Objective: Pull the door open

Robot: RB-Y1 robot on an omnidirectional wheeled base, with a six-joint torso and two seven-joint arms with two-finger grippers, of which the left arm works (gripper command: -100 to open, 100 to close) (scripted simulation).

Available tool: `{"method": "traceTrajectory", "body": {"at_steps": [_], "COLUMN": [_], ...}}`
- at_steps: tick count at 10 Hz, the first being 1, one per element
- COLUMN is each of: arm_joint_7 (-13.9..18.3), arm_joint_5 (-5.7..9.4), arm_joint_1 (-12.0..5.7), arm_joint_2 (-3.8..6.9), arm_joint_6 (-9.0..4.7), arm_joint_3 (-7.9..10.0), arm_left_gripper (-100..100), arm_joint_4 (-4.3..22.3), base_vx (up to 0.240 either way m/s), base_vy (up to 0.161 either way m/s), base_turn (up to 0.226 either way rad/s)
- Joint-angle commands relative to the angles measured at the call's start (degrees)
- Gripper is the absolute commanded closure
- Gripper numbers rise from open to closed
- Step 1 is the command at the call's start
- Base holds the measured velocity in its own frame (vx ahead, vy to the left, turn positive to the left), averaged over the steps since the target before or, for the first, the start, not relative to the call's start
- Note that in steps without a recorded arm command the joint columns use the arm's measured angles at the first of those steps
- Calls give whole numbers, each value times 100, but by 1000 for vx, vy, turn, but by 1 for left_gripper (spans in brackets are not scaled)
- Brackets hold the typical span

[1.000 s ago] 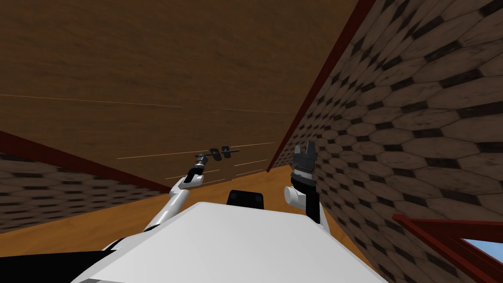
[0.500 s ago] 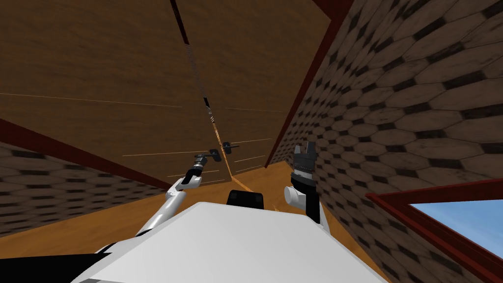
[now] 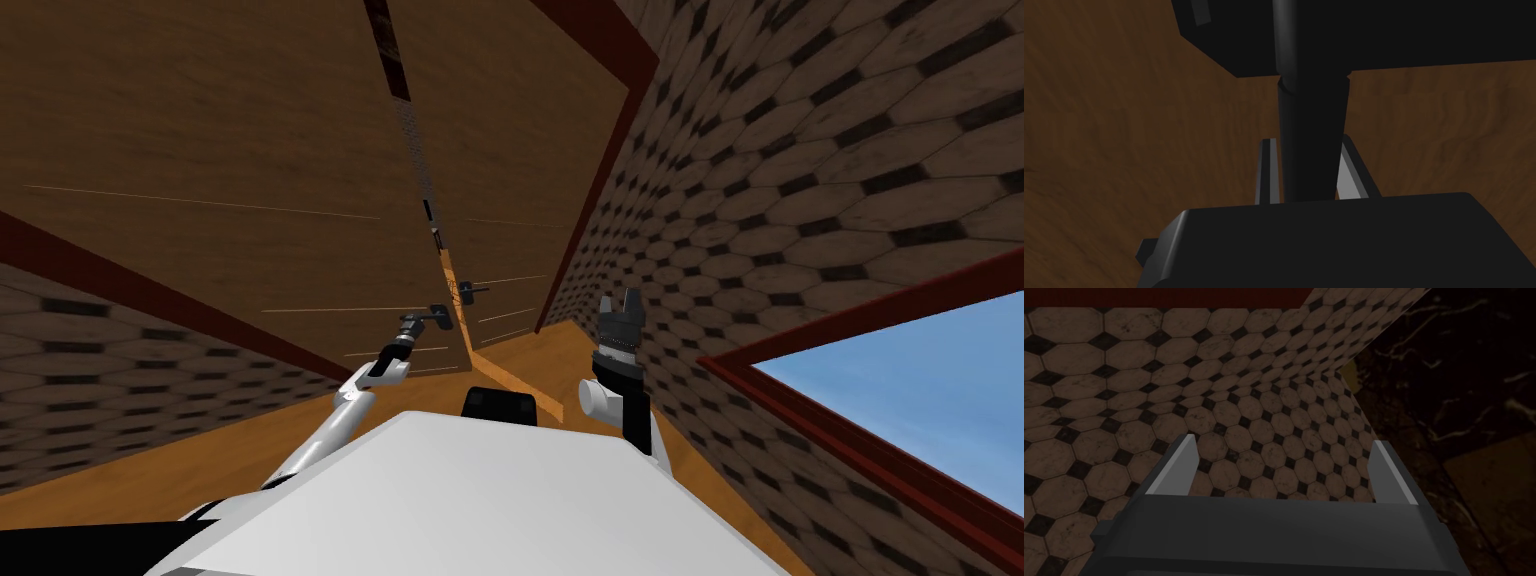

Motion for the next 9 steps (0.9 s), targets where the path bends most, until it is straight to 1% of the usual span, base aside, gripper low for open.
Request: {"method": "traceTrajectory", "body": {"at_steps": [1,2,3,4,5,6,9], "arm_joint_7": [0,86,131,183,268,326,482], "arm_joint_5": [0,-10,-13,-17,-22,-26,-37], "arm_joint_1": [0,82,121,166,239,289,423], "arm_joint_2": [0,66,106,152,227,279,417], "arm_joint_6": [0,-69,-109,-155,-230,-281,-418], "arm_joint_3": [0,-100,-147,-199,-286,-344,-502], "arm_left_gripper": [100,100,100,100,100,100,100], "arm_joint_4": [0,-34,-59,-86,-132,-163,-246], "base_vx": [-82,-137,-216,-241,-255,-227,-206], "base_vy": [33,-8,30,75,124,80,40], "base_turn": [-24,-108,-116,-133,-192,-170,-95]}}
